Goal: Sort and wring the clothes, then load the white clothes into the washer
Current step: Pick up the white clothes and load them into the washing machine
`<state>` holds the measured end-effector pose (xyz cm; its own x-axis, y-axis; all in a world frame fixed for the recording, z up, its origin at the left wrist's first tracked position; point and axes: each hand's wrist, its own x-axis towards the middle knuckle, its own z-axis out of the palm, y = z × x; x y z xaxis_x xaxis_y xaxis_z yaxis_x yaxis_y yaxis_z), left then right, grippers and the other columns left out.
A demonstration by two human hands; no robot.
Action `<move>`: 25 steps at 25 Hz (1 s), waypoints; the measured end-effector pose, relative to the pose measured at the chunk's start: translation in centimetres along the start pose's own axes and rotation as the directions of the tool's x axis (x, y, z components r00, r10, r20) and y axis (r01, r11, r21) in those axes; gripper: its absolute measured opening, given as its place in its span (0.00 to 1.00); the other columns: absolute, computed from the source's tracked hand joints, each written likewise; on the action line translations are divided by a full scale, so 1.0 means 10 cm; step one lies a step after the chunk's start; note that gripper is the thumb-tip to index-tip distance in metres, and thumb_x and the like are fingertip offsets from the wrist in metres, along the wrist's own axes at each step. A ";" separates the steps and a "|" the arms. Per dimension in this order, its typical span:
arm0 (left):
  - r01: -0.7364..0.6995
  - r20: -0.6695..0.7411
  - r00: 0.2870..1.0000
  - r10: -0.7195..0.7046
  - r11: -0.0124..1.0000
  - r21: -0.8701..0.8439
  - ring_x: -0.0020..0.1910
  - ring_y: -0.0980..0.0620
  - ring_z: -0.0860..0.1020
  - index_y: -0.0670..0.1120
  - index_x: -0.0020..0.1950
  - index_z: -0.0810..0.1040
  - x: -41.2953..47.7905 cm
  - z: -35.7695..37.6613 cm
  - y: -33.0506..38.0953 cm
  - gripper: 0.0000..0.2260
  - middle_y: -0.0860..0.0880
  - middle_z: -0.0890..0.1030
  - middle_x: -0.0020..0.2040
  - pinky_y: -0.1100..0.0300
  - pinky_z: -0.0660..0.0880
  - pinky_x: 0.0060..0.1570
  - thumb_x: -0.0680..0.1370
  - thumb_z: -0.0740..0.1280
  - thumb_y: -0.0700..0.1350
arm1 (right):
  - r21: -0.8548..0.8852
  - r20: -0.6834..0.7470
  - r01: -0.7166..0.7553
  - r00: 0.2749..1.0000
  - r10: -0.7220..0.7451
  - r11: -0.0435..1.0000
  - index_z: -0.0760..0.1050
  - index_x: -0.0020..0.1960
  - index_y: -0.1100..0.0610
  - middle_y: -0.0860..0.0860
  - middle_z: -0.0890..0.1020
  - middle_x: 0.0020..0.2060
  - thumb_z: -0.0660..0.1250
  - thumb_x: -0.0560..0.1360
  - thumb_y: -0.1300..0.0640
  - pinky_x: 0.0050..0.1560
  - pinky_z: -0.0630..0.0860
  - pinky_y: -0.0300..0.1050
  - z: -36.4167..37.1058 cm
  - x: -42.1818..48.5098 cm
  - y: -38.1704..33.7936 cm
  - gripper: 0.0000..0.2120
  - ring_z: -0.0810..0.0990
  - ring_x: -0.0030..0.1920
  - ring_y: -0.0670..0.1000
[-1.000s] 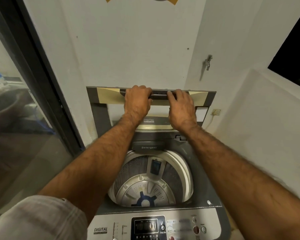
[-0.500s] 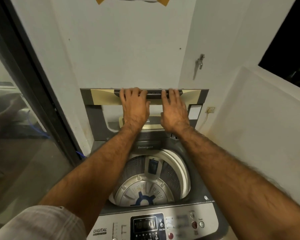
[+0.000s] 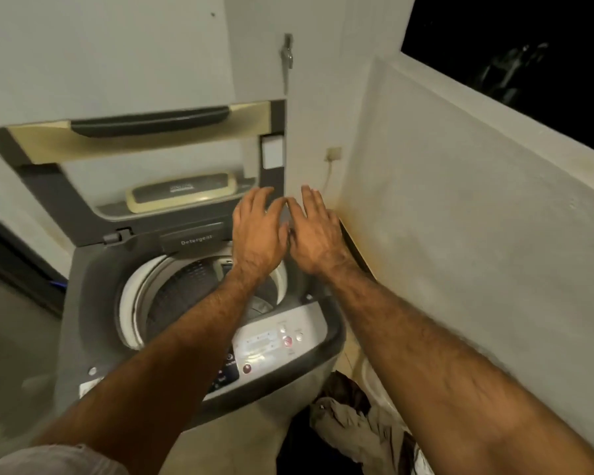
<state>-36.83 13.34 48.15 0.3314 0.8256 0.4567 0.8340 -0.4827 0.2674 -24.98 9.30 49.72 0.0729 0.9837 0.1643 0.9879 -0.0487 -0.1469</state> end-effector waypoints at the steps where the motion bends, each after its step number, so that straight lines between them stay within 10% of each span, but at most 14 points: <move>1: -0.027 0.024 0.999 0.028 0.999 -0.022 0.75 0.44 0.64 0.50 0.69 0.74 -0.10 0.10 0.23 0.20 0.46 0.70 0.73 0.45 0.63 0.73 0.77 0.67 0.50 | 0.001 0.011 -0.037 0.999 0.037 0.999 0.50 0.82 0.53 0.56 0.47 0.82 0.60 0.82 0.46 0.78 0.57 0.63 0.00 -0.20 0.21 0.33 0.46 0.82 0.58; 10: -0.267 0.329 0.887 0.324 0.941 -0.207 0.66 0.45 0.73 0.48 0.68 0.74 -1.42 1.38 2.52 0.19 0.45 0.74 0.69 0.48 0.74 0.63 0.78 0.65 0.50 | 0.078 0.089 -0.395 0.917 0.388 0.915 0.58 0.79 0.53 0.57 0.57 0.80 0.60 0.81 0.50 0.75 0.63 0.61 0.58 -2.45 2.42 0.28 0.55 0.80 0.59; 19: -0.377 0.693 0.518 0.501 0.861 -0.341 0.65 0.43 0.74 0.48 0.70 0.74 -3.14 3.08 3.47 0.20 0.46 0.73 0.70 0.47 0.77 0.58 0.79 0.67 0.49 | 0.034 0.272 -0.830 0.543 0.794 0.556 0.67 0.75 0.56 0.59 0.72 0.72 0.51 0.80 0.46 0.63 0.72 0.60 2.10 -4.80 3.64 0.26 0.73 0.69 0.63; 25: -0.354 0.758 0.411 0.506 0.855 -0.379 0.63 0.45 0.73 0.49 0.70 0.73 -3.90 4.11 3.50 0.19 0.49 0.72 0.69 0.45 0.77 0.58 0.79 0.65 0.51 | 0.020 0.361 -0.941 0.321 0.875 0.337 0.62 0.78 0.53 0.57 0.66 0.77 0.56 0.83 0.46 0.72 0.65 0.58 3.07 -5.74 3.88 0.25 0.67 0.74 0.59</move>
<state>-2.41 -23.77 4.84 0.8928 0.3164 -0.3206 0.4285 -0.8159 0.3882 5.01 -43.73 4.67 0.8390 0.3359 -0.4280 0.2616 -0.9388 -0.2240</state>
